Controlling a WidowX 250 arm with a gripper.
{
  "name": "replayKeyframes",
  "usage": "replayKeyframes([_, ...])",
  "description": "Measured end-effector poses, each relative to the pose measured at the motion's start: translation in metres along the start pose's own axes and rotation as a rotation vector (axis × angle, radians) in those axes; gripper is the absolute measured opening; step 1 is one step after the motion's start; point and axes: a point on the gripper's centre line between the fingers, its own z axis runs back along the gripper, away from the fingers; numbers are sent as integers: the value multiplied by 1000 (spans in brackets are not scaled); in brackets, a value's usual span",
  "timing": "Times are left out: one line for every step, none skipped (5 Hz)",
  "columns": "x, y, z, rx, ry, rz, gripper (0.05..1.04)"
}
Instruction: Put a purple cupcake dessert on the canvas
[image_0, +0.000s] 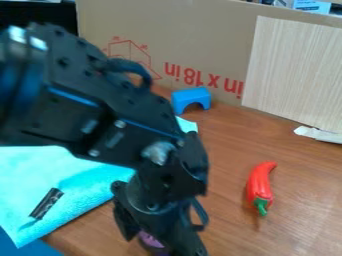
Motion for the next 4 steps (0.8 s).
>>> replayKeyframes([10, 1, -9, 12, 4, 14, 999])
replayKeyframes([14, 3, -11, 16, 7, 23, 999])
replayKeyframes([22, 3, -10, 3, 4, 37, 999])
replayKeyframes([30, 3, -10, -3, 10, 60, 945])
